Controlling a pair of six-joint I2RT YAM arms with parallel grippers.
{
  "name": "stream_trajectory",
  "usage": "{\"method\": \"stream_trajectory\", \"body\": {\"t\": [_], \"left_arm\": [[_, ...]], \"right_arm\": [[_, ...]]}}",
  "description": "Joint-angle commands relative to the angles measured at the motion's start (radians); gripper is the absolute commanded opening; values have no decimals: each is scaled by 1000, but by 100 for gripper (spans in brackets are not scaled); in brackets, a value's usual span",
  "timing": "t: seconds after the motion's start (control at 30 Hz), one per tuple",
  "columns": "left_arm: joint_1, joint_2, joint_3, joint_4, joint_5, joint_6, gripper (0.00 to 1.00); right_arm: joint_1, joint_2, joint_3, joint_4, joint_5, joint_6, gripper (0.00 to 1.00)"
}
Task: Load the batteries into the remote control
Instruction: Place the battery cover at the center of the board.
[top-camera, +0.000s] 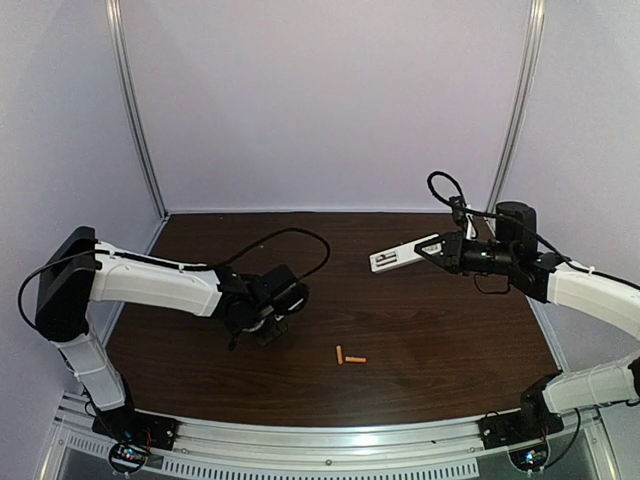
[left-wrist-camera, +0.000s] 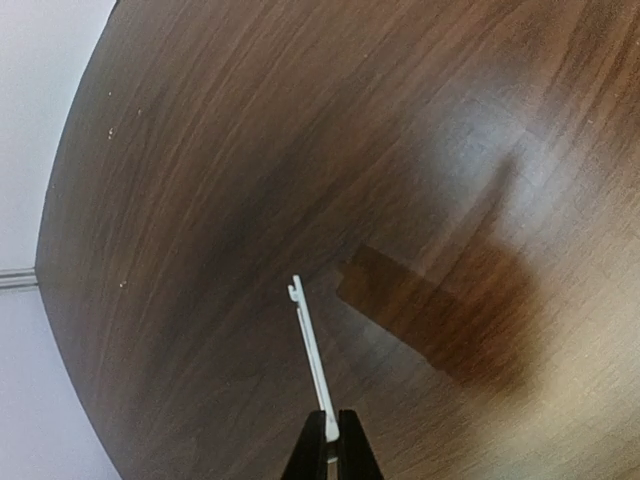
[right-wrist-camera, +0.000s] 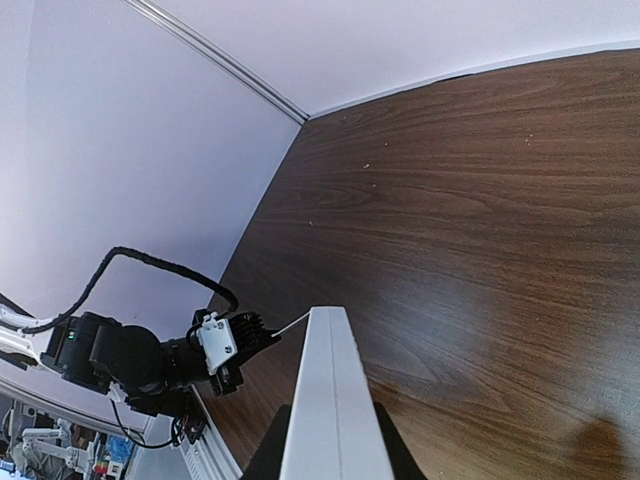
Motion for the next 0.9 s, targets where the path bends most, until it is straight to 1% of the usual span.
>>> {"method": "stream_trajectory", "body": {"t": [0.0,0.13,0.3,0.4,0.5,0.6,0.67,0.77,0.87], "left_arm": [[-54,52,49,-20,-103,37,1],[-96,106,67,-27,-106,40,6],[-111,108,65,-27,-33,40,15],[-110,95,60,-28,25,47,24],[-110,68,58,-25,92,48,31],[-111,29,56,-22,177,51,45],[-110,-12,50,-10,213,59,52],[-106,-72,41,15,272,67,56],[-77,-128,25,82,402,41,59]], "right_arm": [[-17,-26,-17,25,-27,3,0],[-27,-31,-23,26,-33,3,0],[-35,-36,-28,23,-37,0,0],[-40,-38,-32,24,-40,-2,0],[-42,-39,-35,28,-47,-4,0],[-47,-43,-34,18,-53,-10,0],[-51,-46,-35,10,-63,-16,0],[-65,-52,-41,-5,-87,-26,0],[-77,-73,-65,-8,-114,-35,0]]}}
